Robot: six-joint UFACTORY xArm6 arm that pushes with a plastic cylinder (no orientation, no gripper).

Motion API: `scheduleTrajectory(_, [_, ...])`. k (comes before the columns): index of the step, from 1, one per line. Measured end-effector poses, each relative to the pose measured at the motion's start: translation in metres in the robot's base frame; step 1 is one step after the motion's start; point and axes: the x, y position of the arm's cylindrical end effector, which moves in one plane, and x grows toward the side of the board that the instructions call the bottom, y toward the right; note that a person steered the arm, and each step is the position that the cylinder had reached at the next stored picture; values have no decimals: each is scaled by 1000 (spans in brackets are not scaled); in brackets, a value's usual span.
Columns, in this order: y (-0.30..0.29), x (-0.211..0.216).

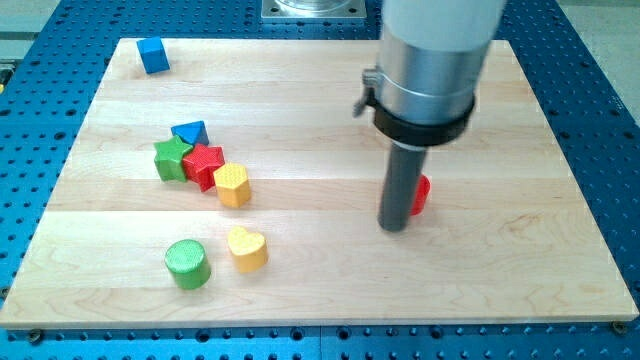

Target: Push the red circle towards the top center

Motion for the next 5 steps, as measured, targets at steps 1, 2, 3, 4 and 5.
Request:
scheduleTrajectory(1, [27, 8])
scheduleTrajectory(2, [37, -43])
scheduleTrajectory(3, [-10, -103])
scheduleTrajectory(4, [10, -76])
scheduleTrajectory(5, [38, -43])
